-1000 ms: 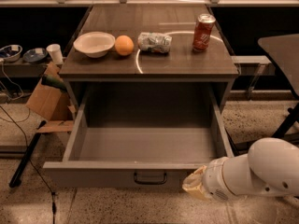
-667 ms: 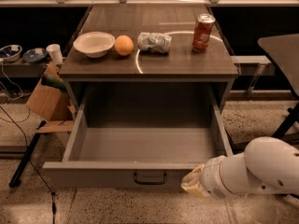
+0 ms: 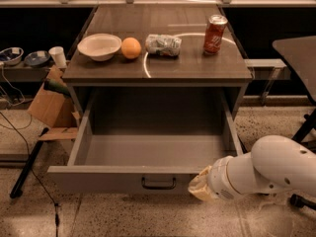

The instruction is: Close top drawer

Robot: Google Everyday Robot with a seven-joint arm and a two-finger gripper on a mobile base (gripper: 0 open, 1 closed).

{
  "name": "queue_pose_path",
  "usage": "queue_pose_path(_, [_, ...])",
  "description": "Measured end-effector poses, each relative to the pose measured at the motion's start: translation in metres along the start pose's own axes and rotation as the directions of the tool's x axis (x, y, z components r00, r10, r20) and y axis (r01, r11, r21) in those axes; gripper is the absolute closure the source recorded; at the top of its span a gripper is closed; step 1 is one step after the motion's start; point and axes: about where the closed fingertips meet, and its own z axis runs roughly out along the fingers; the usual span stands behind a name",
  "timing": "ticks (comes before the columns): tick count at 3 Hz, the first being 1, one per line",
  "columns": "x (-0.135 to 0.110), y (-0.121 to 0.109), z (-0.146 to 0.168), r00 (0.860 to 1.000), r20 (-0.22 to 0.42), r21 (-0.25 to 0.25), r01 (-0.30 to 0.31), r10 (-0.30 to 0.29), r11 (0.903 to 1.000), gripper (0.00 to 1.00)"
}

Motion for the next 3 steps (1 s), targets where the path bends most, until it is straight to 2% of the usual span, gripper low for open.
queue_pose_path(1, [-0.016, -0.010, 0.005, 0.999, 0.009, -0.002, 0.033, -0.033, 0.9995, 0.12])
queue_pose_path(2, [-0.016, -0.009, 0.005, 0.999, 0.009, -0.002, 0.033, -0.033, 0.9995, 0.00])
queue_pose_path(3, [-0.044, -0.024, 0.012, 0.997, 0.023, -0.005, 0.077, -0.077, 0.9970, 0.00])
